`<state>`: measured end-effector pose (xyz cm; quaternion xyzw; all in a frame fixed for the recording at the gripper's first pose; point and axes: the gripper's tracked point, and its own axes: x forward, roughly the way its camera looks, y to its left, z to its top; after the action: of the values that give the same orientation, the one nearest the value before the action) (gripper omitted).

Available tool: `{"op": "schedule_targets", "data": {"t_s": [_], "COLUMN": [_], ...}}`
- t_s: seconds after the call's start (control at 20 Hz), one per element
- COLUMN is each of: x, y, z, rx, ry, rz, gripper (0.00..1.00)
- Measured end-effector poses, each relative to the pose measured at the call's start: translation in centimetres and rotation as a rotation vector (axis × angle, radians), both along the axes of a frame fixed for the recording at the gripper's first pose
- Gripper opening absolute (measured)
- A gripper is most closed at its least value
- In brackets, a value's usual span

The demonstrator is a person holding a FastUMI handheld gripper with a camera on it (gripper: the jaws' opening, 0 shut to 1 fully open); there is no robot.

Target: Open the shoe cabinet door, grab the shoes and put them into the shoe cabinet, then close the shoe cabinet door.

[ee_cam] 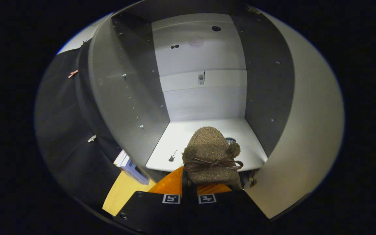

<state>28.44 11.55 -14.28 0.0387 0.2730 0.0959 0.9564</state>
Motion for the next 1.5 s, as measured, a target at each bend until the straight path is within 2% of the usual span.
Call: {"op": "schedule_targets", "data": {"t_s": [0.25, 0.6, 0.9, 1.1, 1.35, 1.4, 1.45, 1.5], "x": [7.3, 14.3, 17.1, 17.3, 16.6, 16.0, 15.9, 15.6], "y": [0.5, 1.3, 1.9, 2.1, 2.2, 1.9, 1.8, 1.7], "z": [-1.0, -5.3, -8.8, -8.9, -9.0, -8.8, -8.4, -8.1], "rx": [-0.031, -0.089, -0.109, -0.107, -0.101, -0.110, -0.110, -0.108], "ry": [-0.014, 0.019, 0.110, 0.115, 0.138, 0.140, 0.134, 0.128], "rz": [-0.029, -0.046, -0.084, -0.107, -0.093, -0.094, -0.092, -0.089], "gripper": [0.05, 0.05, 0.05, 0.07, 0.16, 0.21, 0.35, 0.38]}}
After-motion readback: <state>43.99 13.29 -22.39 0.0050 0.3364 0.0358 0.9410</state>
